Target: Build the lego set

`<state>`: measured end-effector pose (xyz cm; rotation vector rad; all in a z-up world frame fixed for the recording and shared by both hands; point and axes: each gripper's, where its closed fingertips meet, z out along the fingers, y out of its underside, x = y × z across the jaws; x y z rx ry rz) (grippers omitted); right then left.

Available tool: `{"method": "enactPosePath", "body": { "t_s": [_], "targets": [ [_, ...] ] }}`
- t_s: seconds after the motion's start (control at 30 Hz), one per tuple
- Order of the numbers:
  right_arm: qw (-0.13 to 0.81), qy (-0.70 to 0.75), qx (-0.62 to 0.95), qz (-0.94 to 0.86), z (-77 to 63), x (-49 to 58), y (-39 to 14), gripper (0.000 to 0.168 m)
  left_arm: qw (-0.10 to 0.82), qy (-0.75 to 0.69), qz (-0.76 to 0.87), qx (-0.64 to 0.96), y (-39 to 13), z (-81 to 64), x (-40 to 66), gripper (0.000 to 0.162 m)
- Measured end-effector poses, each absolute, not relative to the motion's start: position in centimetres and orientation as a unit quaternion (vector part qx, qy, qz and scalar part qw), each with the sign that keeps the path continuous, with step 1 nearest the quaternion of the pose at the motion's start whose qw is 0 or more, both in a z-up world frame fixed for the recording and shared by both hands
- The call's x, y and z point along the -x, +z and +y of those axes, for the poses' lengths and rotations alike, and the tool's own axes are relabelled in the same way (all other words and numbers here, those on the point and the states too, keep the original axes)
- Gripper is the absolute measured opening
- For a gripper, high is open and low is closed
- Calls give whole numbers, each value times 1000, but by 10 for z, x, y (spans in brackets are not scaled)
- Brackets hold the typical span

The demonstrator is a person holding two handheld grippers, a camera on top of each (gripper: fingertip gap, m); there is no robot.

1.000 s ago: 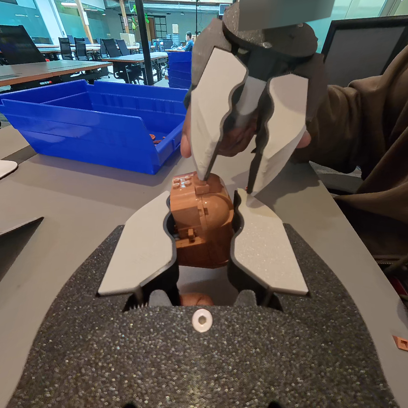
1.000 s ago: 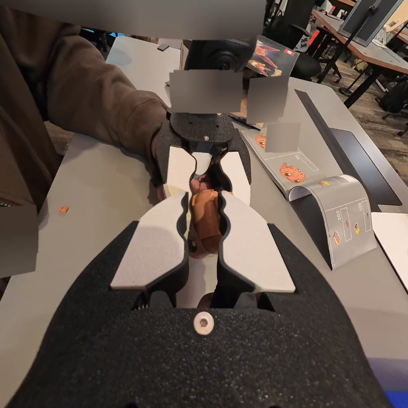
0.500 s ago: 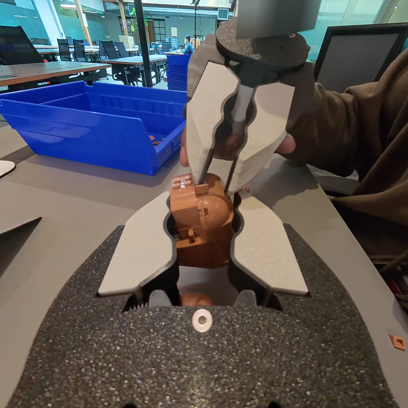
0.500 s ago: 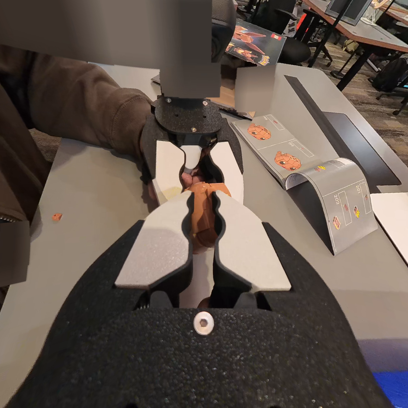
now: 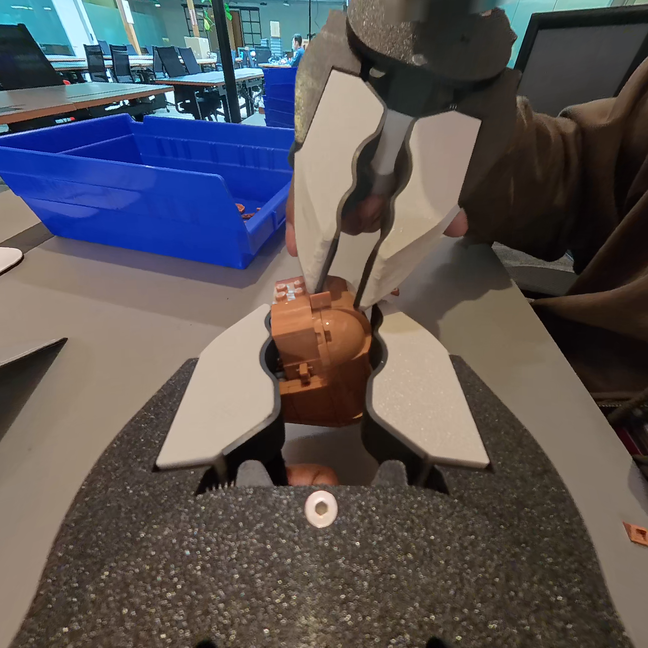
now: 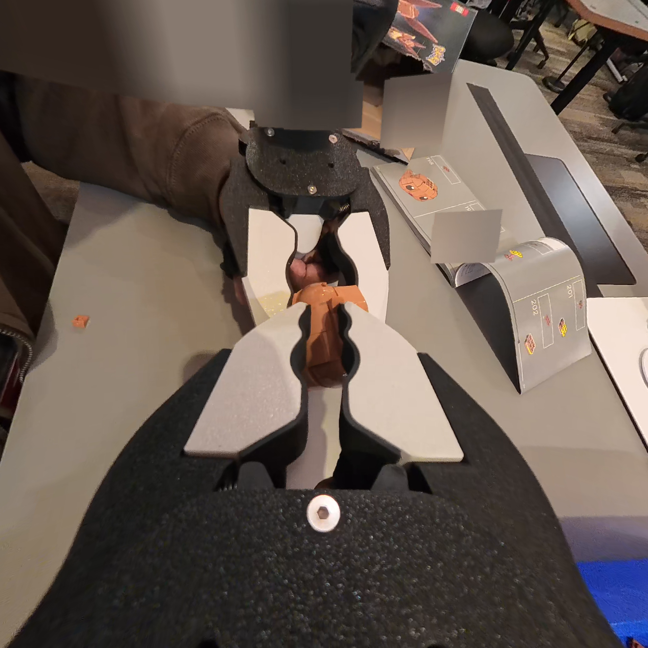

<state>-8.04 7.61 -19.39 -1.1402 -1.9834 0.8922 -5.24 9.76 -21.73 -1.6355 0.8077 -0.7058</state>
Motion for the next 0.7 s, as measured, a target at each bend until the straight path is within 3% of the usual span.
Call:
{"method": "enactPosePath", "body": {
  "t_s": [0.13,0.7],
  "targets": [
    [338,326,441,-765,81,81,-196,0,553,-296,345,698,-220,97,52,51],
    [217,357,477,-773,79,76,-206,0,533,-276,373,708,-229,93,49,50]
  ]
}}
